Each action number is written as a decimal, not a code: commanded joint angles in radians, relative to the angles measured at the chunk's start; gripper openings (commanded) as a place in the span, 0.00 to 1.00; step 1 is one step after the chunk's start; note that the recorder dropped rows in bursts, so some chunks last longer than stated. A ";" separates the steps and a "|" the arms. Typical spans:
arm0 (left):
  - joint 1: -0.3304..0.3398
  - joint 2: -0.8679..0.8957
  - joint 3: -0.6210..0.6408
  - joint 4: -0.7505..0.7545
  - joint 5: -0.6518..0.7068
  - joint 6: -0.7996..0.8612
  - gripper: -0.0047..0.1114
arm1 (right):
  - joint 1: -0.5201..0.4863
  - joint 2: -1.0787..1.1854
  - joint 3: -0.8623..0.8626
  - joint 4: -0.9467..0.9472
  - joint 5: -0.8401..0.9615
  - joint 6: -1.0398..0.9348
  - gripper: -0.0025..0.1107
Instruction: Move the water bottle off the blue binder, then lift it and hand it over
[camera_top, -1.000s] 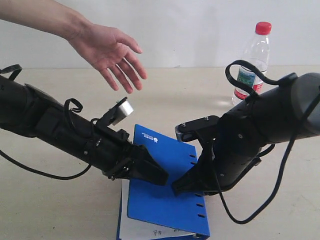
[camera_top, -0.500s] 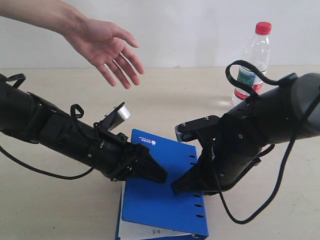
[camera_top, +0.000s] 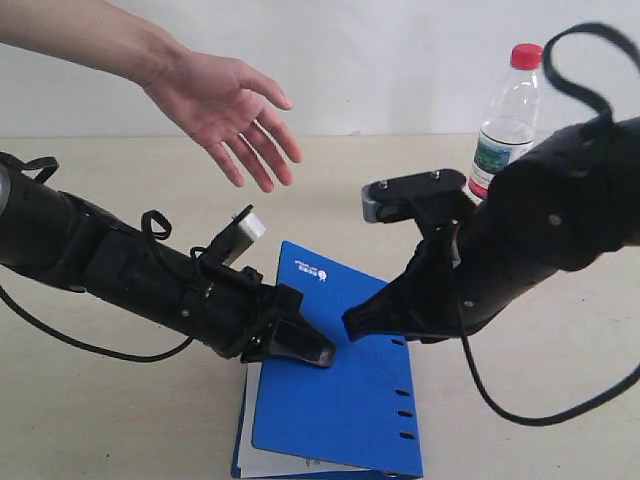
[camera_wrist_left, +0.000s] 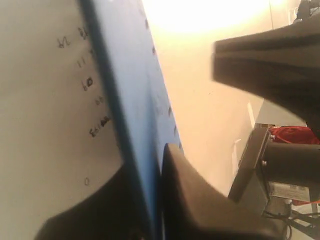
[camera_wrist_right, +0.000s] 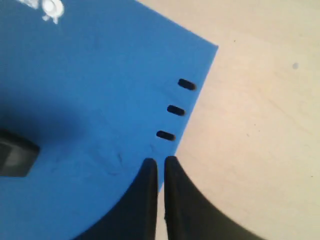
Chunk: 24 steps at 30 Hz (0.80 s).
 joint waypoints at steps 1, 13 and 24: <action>-0.002 -0.004 0.002 0.017 -0.016 0.035 0.08 | 0.002 -0.135 0.002 -0.018 0.045 -0.005 0.02; 0.000 -0.212 0.002 0.025 -0.024 0.066 0.08 | -0.078 -0.485 0.002 -0.324 0.224 0.192 0.05; 0.000 -0.222 0.013 0.043 0.004 0.056 0.08 | -0.372 -0.340 0.015 0.218 0.257 -0.188 0.38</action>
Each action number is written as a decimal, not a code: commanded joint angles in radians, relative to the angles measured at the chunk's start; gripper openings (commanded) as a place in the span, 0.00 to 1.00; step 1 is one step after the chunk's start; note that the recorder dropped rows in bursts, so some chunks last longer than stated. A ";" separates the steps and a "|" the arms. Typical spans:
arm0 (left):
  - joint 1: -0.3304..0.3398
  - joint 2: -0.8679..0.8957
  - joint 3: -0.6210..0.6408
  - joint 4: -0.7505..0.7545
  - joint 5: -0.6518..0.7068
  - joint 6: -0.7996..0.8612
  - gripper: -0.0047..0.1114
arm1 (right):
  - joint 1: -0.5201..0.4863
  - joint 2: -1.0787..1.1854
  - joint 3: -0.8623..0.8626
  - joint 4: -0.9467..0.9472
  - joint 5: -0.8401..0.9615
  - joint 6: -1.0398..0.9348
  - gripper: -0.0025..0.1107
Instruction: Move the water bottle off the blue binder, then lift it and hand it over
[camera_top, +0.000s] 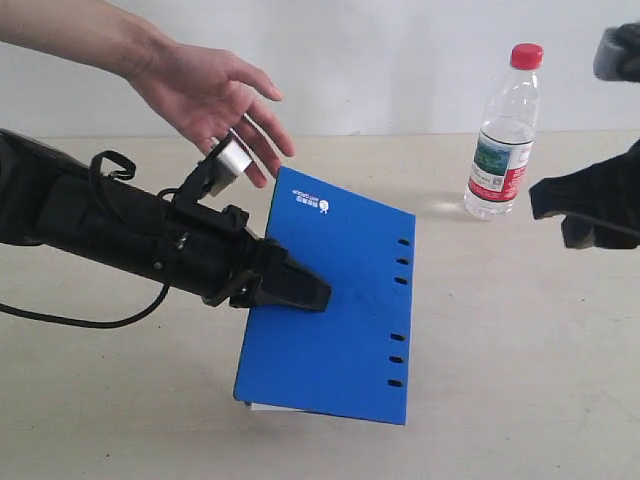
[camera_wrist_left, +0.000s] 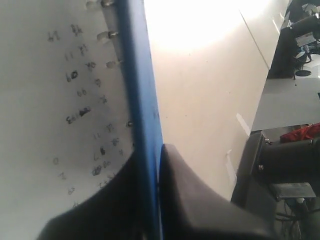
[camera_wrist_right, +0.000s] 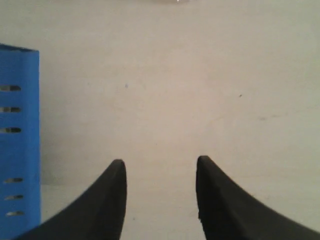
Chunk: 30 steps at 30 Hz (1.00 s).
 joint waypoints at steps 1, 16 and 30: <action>0.002 -0.012 0.007 0.009 0.045 0.004 0.08 | -0.060 0.093 0.004 0.350 -0.028 -0.269 0.38; 0.002 -0.010 0.007 0.058 0.061 0.004 0.08 | -0.069 0.272 0.009 0.470 -0.112 -0.401 0.77; -0.002 0.086 0.005 0.276 0.125 -0.098 0.40 | -0.068 0.282 0.284 0.909 -0.024 -0.761 0.61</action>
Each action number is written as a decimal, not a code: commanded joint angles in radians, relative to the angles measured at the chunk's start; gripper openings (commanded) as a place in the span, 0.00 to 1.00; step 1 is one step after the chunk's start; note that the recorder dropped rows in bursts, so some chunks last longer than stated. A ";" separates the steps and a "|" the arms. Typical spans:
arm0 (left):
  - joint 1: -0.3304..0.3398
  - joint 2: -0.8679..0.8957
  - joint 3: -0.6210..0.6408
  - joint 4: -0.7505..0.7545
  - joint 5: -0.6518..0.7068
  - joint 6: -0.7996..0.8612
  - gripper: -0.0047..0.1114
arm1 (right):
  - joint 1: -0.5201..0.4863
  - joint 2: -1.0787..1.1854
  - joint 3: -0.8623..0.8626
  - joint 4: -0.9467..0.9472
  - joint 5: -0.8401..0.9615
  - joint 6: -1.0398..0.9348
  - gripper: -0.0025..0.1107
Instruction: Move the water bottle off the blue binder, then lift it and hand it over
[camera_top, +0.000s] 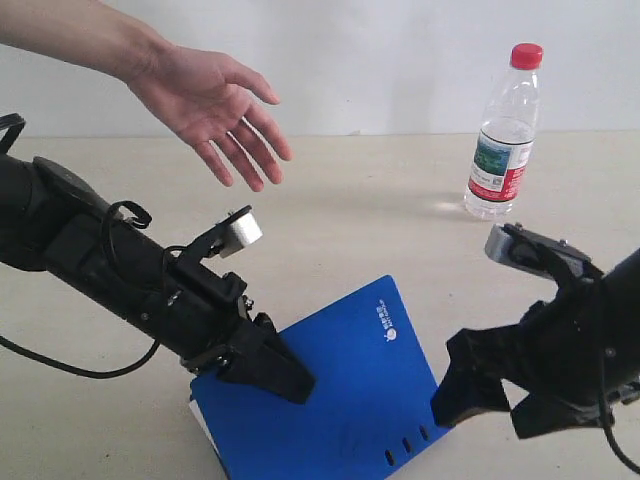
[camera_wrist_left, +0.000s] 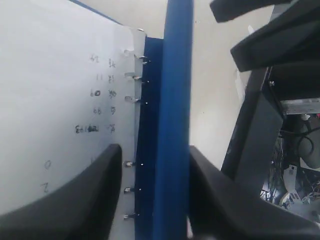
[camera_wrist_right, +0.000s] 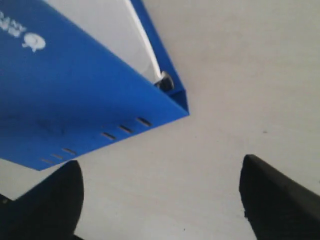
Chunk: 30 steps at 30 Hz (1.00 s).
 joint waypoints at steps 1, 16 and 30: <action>-0.005 0.000 0.001 0.049 0.020 -0.046 0.40 | -0.006 0.000 0.061 0.068 -0.021 -0.062 0.59; -0.127 0.000 -0.113 0.395 0.017 -0.303 0.20 | -0.006 0.011 0.077 0.078 -0.099 -0.069 0.58; -0.127 0.000 -0.133 -0.053 -0.025 -0.062 0.08 | -0.006 0.009 0.077 0.078 -0.131 -0.078 0.58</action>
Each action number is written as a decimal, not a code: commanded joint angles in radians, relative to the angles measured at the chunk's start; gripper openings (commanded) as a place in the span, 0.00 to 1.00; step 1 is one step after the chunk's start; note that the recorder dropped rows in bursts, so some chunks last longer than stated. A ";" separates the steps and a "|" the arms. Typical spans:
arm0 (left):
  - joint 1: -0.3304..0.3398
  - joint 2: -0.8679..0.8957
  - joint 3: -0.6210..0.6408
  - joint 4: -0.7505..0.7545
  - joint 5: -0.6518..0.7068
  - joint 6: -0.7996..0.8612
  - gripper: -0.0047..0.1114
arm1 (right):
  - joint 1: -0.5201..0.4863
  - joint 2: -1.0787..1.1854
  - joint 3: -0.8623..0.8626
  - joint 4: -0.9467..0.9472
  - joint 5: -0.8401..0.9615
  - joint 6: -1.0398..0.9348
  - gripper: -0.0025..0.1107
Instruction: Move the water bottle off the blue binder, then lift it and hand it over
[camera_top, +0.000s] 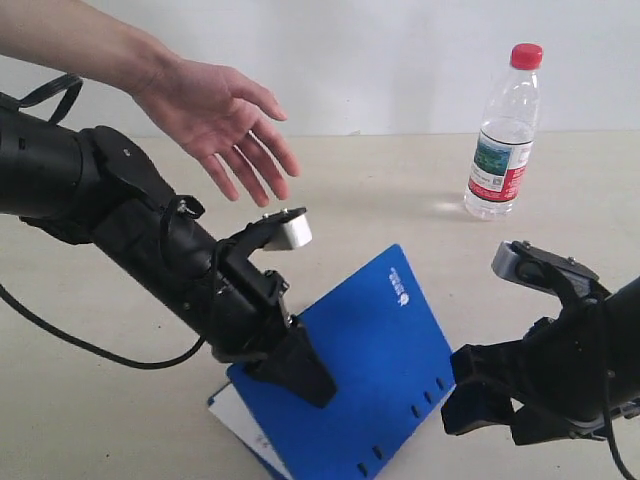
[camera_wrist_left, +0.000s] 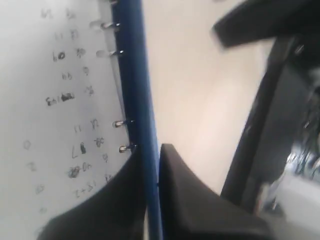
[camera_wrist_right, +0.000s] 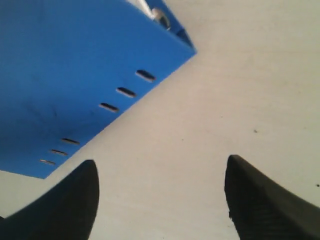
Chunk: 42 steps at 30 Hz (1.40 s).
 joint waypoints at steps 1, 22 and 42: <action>-0.002 -0.002 -0.007 -0.295 0.004 0.149 0.08 | -0.006 -0.004 0.006 0.006 -0.055 -0.014 0.58; -0.002 -0.002 -0.013 -0.571 -0.069 0.246 0.08 | -0.008 -0.030 -0.028 -0.124 -0.206 0.125 0.58; -0.002 -0.002 -0.013 -0.529 -0.033 0.238 0.08 | -0.629 0.028 -0.034 0.120 0.026 0.040 0.11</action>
